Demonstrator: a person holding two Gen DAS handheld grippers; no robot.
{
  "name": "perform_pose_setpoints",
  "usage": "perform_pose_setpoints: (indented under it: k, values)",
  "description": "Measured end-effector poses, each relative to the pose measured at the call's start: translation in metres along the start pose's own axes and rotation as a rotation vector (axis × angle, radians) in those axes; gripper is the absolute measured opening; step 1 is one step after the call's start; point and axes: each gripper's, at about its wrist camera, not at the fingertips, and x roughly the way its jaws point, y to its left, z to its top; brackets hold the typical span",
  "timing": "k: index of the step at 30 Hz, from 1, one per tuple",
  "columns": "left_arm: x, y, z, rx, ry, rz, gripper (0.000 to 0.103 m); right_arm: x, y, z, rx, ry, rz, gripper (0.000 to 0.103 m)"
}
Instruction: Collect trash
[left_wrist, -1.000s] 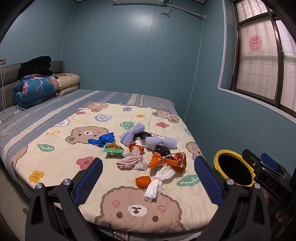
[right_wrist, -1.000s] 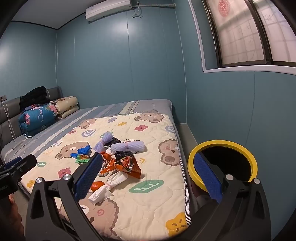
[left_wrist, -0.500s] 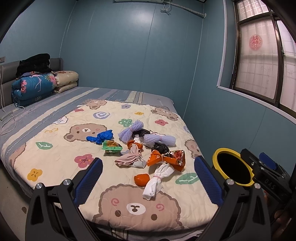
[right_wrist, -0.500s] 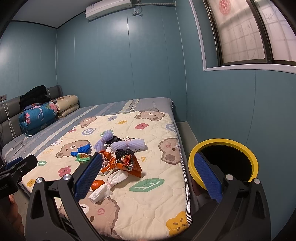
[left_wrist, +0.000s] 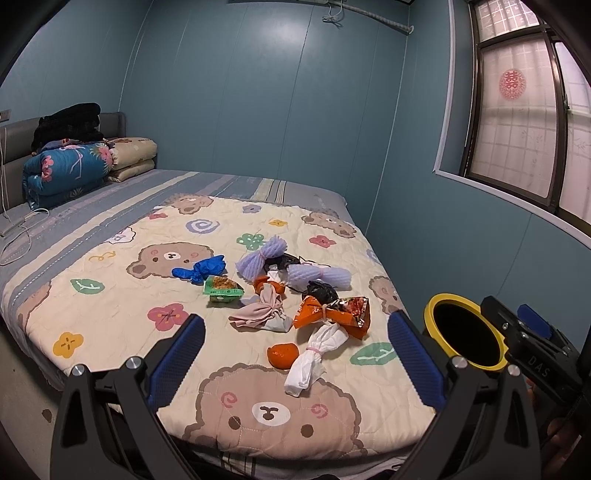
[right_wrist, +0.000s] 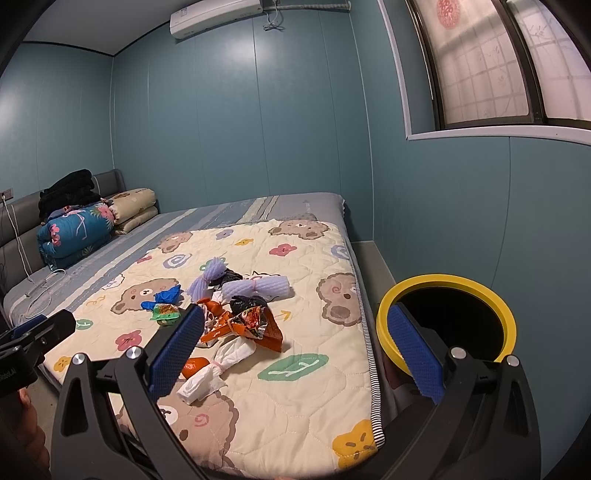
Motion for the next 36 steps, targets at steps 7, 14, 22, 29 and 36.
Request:
perform_pose_setpoints:
  k: [7, 14, 22, 29, 36]
  values:
    - [-0.0001, 0.0004, -0.0009, 0.0, 0.001, -0.001, 0.096, -0.0004, 0.0, -0.0014, 0.002, 0.002, 0.001, 0.095]
    - [0.0004, 0.0017, -0.0041, -0.004, 0.006, -0.002, 0.096, 0.0009, 0.0006, -0.0033, 0.002, 0.006, -0.001, 0.095]
    - [0.0002, 0.0023, -0.0048, -0.01, 0.01, -0.005, 0.096, 0.0007, 0.0006, -0.0037, 0.003, 0.007, -0.002, 0.095]
    - [0.0, 0.0022, -0.0038, -0.011, 0.012, -0.005, 0.096, 0.0013, 0.0003, -0.0029, 0.003, 0.008, -0.001, 0.095]
    - [0.0, 0.0029, -0.004, -0.014, 0.014, -0.006, 0.096, 0.0006, 0.0011, -0.0042, 0.002, 0.01, -0.001, 0.095]
